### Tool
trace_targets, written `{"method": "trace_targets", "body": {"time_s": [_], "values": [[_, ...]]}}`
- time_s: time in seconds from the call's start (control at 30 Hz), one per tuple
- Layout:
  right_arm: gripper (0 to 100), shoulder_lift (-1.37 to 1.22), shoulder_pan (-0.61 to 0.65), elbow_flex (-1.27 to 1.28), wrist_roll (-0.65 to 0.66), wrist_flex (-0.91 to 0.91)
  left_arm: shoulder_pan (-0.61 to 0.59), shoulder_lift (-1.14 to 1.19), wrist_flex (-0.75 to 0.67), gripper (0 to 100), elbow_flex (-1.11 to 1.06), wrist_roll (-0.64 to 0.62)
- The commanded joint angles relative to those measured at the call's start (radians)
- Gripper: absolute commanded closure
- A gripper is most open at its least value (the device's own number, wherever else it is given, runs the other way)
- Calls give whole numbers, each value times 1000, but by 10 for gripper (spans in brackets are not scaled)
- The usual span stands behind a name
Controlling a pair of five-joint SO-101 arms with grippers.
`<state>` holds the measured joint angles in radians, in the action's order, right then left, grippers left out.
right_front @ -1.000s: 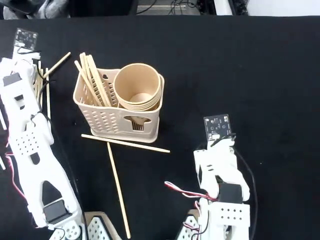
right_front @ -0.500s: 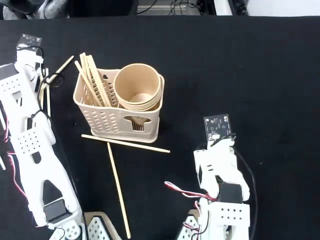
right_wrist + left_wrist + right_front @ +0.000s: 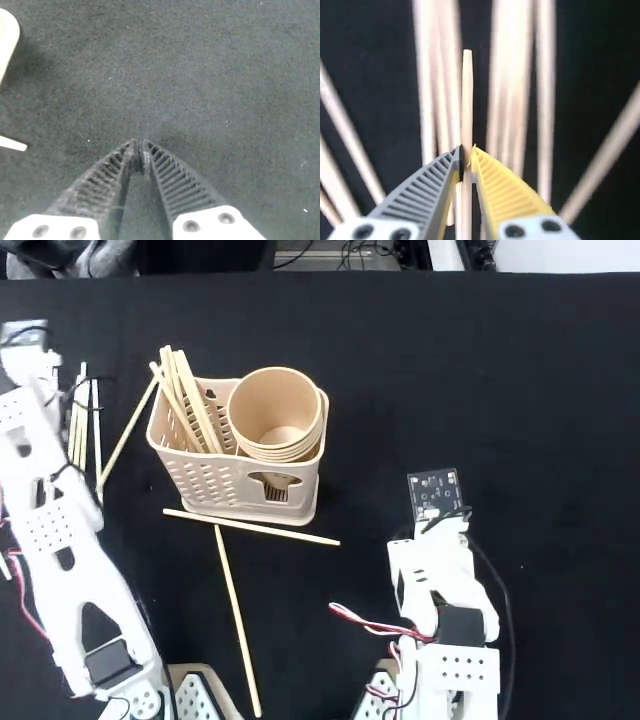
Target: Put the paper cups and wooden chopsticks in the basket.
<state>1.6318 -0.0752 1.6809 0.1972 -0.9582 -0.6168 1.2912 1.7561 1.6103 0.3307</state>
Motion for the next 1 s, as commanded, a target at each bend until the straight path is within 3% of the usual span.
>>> {"method": "trace_targets", "body": {"time_s": [0.0,0.2,0.57,0.7,0.97], "values": [[983,8,-14,-4,-3,2,-53,-21,9,971,36,-52],[983,8,-14,-4,-6,8,-81,-118,9,971,-234,-75],[983,8,-15,4,-3,17,-97,-635,-6,970,-946,-11],[983,8,-15,4,-3,17,-131,-821,-109,970,-1196,-5],[983,8,-15,4,-3,17,-131,-1422,-517,970,-1931,55]]}}
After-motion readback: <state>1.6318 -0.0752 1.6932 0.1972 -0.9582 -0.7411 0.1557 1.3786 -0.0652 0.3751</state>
